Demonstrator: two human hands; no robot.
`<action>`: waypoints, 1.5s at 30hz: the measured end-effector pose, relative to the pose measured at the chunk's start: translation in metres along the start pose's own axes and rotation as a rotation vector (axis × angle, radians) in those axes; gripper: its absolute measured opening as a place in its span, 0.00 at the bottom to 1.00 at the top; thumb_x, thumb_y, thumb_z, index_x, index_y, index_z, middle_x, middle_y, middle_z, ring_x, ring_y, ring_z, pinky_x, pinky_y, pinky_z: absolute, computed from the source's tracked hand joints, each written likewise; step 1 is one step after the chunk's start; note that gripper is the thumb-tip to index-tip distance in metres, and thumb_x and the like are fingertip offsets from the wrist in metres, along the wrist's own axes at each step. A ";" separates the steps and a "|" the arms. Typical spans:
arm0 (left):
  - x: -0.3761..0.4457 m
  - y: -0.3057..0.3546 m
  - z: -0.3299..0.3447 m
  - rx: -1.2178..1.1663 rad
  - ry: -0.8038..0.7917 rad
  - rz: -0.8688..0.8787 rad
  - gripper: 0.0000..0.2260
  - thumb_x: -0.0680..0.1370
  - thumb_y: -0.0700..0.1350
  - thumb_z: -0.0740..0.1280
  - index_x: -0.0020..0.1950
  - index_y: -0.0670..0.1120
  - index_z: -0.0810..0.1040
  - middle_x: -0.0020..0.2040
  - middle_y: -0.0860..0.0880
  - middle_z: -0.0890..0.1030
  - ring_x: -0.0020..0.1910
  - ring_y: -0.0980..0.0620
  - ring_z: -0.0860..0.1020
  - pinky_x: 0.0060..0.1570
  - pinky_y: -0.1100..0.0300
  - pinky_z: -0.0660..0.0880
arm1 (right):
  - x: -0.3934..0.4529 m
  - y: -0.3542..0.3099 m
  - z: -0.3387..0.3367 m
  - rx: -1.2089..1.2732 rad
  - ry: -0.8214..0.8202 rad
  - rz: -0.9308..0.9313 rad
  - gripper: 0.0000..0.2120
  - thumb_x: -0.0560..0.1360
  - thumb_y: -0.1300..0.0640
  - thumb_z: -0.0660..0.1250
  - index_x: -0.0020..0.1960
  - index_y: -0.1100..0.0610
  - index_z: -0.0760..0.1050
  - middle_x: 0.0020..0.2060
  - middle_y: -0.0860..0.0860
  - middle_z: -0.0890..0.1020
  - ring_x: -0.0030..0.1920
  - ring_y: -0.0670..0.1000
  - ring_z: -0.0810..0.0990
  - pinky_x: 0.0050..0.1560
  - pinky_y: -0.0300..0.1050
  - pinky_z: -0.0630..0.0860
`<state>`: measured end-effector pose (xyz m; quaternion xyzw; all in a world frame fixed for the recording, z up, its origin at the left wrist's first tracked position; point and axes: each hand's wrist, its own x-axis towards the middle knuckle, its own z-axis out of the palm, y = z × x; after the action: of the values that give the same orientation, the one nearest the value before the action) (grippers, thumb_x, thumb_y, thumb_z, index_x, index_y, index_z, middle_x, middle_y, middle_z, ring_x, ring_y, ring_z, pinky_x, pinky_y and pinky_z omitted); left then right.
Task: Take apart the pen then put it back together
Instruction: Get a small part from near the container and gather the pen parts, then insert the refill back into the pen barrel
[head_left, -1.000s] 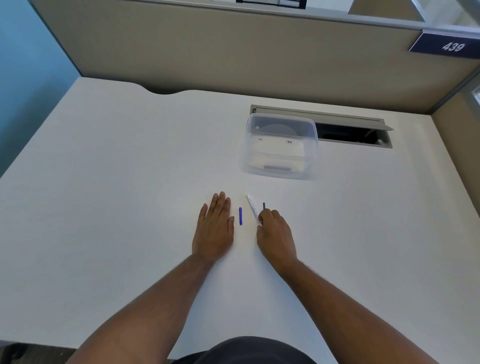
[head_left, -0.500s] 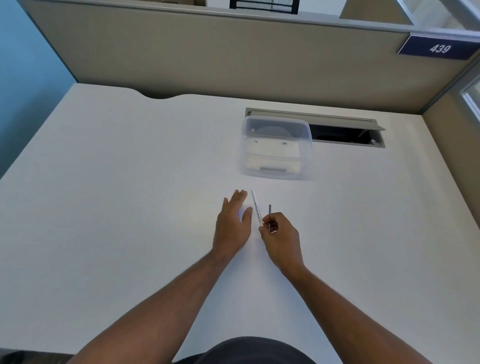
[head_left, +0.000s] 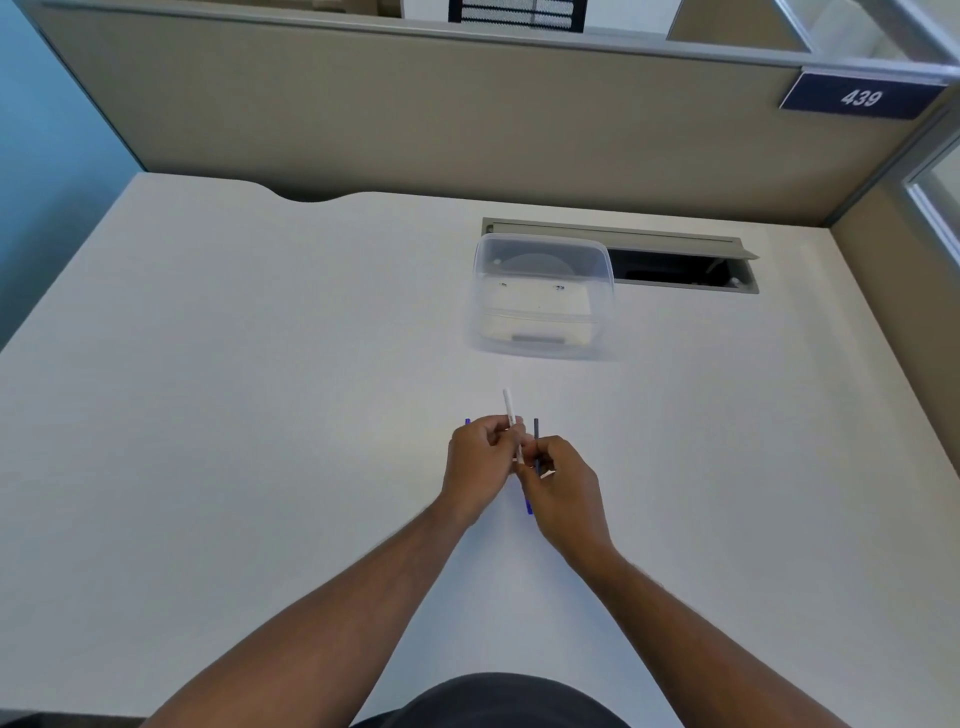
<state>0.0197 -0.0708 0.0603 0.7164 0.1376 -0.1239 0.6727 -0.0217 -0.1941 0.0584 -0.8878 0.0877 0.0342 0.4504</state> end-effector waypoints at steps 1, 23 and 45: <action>-0.001 0.001 0.000 -0.024 -0.015 -0.008 0.08 0.81 0.48 0.69 0.50 0.46 0.86 0.43 0.50 0.88 0.43 0.51 0.87 0.47 0.52 0.85 | 0.000 0.000 -0.002 -0.002 -0.001 -0.016 0.07 0.80 0.54 0.70 0.50 0.42 0.75 0.44 0.38 0.81 0.45 0.40 0.81 0.44 0.34 0.77; -0.010 0.004 -0.007 0.200 -0.187 0.163 0.06 0.79 0.45 0.70 0.53 0.50 0.86 0.40 0.54 0.87 0.37 0.55 0.85 0.41 0.70 0.77 | 0.055 -0.050 -0.058 0.524 0.300 0.063 0.20 0.79 0.61 0.71 0.63 0.47 0.66 0.42 0.48 0.87 0.43 0.49 0.88 0.52 0.48 0.83; -0.009 0.008 -0.005 0.232 -0.167 0.243 0.08 0.80 0.45 0.70 0.56 0.46 0.86 0.42 0.52 0.87 0.37 0.55 0.85 0.41 0.70 0.78 | 0.042 -0.038 -0.052 0.263 0.209 -0.055 0.24 0.79 0.58 0.71 0.68 0.42 0.66 0.41 0.39 0.86 0.46 0.39 0.84 0.42 0.23 0.74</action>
<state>0.0141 -0.0667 0.0710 0.7878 -0.0214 -0.1158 0.6046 0.0254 -0.2191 0.1136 -0.8219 0.1137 -0.0825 0.5520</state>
